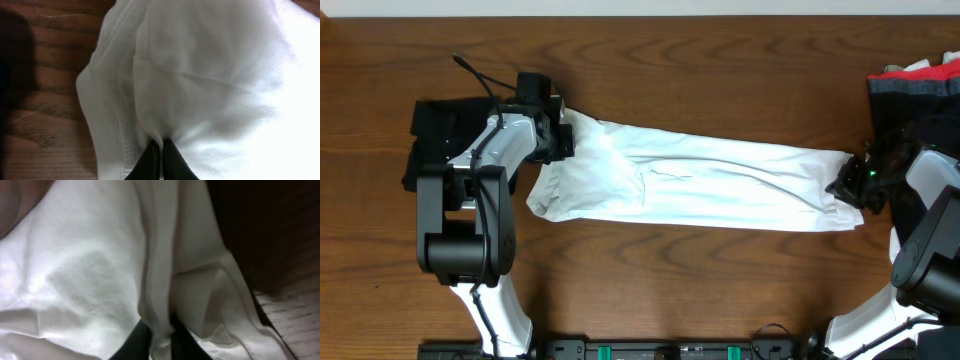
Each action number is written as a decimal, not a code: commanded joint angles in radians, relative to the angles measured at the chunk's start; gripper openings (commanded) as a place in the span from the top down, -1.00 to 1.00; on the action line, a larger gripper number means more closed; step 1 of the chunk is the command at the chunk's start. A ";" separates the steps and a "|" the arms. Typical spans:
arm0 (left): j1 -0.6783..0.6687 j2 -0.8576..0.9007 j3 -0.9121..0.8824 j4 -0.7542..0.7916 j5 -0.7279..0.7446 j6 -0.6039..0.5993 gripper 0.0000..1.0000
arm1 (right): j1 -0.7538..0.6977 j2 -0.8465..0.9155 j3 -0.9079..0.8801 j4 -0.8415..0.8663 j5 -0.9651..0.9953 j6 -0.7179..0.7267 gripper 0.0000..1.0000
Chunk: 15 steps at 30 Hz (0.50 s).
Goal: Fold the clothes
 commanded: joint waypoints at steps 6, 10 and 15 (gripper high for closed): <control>0.005 0.013 -0.009 -0.018 -0.027 0.002 0.88 | -0.070 0.012 -0.010 -0.050 -0.017 0.003 0.97; 0.005 0.013 -0.009 -0.018 -0.027 0.002 0.88 | -0.126 0.011 -0.010 -0.022 -0.046 -0.013 0.98; 0.005 0.013 -0.009 -0.018 -0.027 0.002 0.88 | -0.183 0.011 -0.010 0.013 -0.156 -0.046 0.98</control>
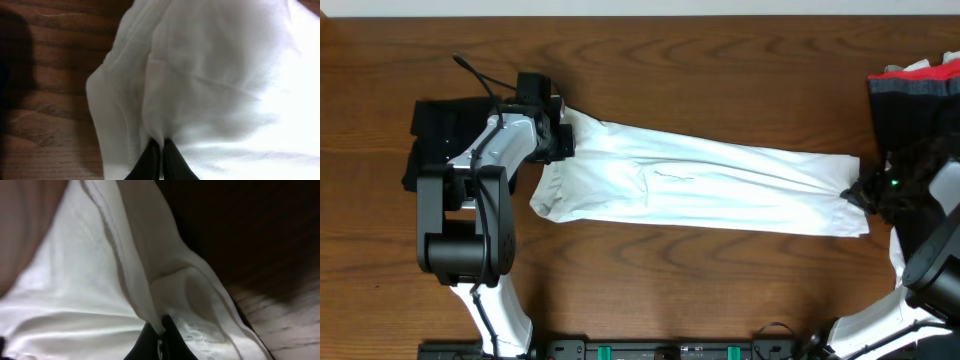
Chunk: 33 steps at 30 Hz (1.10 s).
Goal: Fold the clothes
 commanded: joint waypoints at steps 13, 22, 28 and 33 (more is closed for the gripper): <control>0.005 0.013 -0.009 -0.017 -0.028 0.002 0.88 | -0.051 0.008 -0.003 0.032 -0.121 -0.056 0.52; 0.005 0.013 -0.009 -0.017 -0.028 0.002 0.88 | -0.018 0.008 -0.008 -0.136 -0.063 -0.104 0.50; 0.005 0.013 -0.009 -0.018 -0.028 0.002 0.88 | 0.036 0.009 -0.018 -0.077 0.003 -0.095 0.62; 0.005 0.013 -0.009 -0.018 -0.028 0.002 0.88 | 0.039 0.009 -0.018 -0.071 0.024 -0.096 0.73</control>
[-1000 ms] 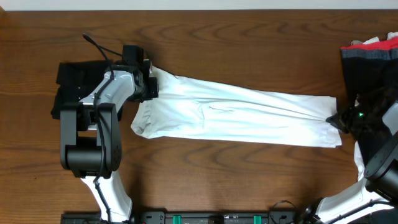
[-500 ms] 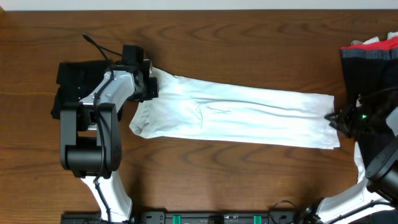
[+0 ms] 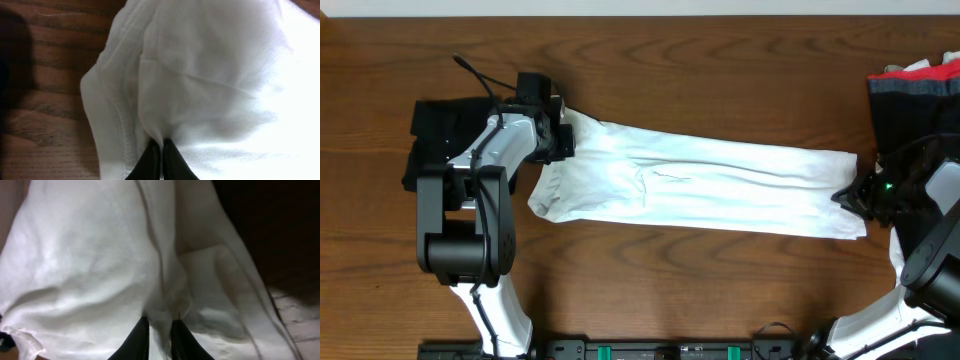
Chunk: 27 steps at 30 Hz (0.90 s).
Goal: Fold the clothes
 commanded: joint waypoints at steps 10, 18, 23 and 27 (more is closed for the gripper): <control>0.005 0.013 -0.009 -0.017 -0.028 0.002 0.88 | -0.008 -0.002 -0.022 0.024 0.023 0.006 0.97; 0.005 0.013 -0.009 -0.016 -0.028 0.002 0.88 | -0.143 -0.028 0.073 0.019 -0.032 0.037 0.97; 0.005 0.013 -0.009 -0.016 -0.028 0.002 0.88 | -0.143 -0.028 0.074 0.015 -0.031 0.036 0.97; 0.005 0.013 -0.009 -0.020 -0.028 0.002 0.88 | -0.139 -0.028 0.074 0.008 -0.030 0.036 0.72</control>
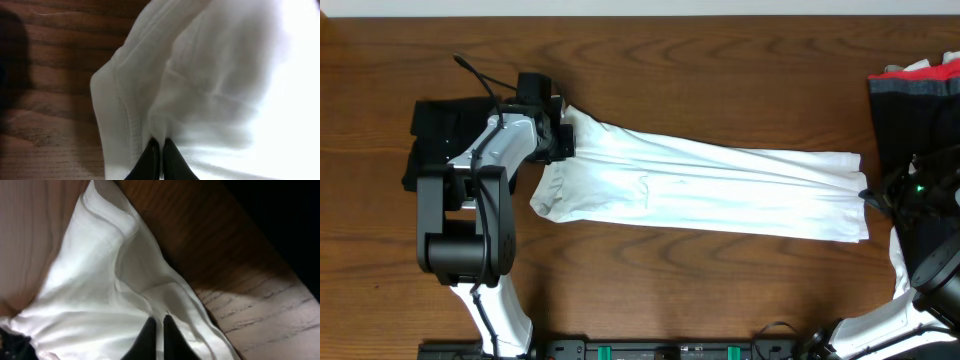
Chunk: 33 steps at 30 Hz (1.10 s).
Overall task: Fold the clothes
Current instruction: 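Release the shirt with both grippers and lift them away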
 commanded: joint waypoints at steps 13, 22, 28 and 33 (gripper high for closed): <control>0.006 0.005 -0.001 -0.050 -0.032 0.002 0.01 | -0.023 -0.025 0.025 -0.014 0.016 -0.008 0.25; 0.006 -0.179 0.019 -0.065 -0.031 -0.002 -0.42 | -0.010 -0.022 0.023 0.046 0.014 -0.116 0.17; 0.006 -0.330 0.019 -0.078 -0.031 -0.003 -0.47 | 0.059 -0.002 0.000 0.087 0.052 -0.175 0.28; 0.006 -0.438 0.019 -0.135 -0.031 -0.018 -0.47 | 0.117 0.041 -0.003 0.078 0.132 -0.191 0.27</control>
